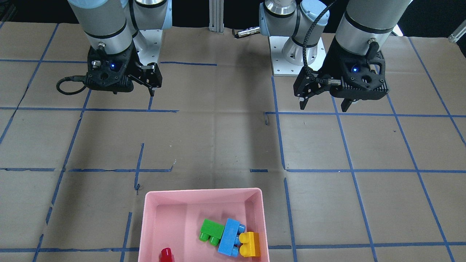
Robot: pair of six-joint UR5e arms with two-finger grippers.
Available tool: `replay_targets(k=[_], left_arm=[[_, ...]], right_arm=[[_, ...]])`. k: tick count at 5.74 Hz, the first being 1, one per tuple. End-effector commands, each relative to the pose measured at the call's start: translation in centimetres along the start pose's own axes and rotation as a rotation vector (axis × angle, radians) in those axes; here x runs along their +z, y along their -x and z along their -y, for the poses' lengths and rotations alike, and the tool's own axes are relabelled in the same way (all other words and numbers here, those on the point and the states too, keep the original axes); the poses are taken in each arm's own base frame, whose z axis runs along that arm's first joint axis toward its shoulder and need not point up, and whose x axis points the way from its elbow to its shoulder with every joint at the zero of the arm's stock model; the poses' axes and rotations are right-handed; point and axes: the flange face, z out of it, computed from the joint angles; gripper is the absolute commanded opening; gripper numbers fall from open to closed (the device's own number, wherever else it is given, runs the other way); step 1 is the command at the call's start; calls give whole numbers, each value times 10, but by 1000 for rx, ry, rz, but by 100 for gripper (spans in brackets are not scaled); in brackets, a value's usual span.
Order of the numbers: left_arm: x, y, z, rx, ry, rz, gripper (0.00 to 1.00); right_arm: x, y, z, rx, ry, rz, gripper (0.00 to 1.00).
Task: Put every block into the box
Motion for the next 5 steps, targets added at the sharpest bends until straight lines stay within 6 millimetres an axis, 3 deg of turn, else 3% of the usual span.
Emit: replay_targets(k=[1,3,5], left_arm=[[0,-1,0,2,-1,-1,100],[0,-1,0,2,0,-1,100],[0,-2,-1,3,0,-1,100]], right_arm=[[-16,0,-16,-1,-70,26,99],[-27,-4,-14,7,-95,16,99],[-23,-7,-10,14,-85,21,99]])
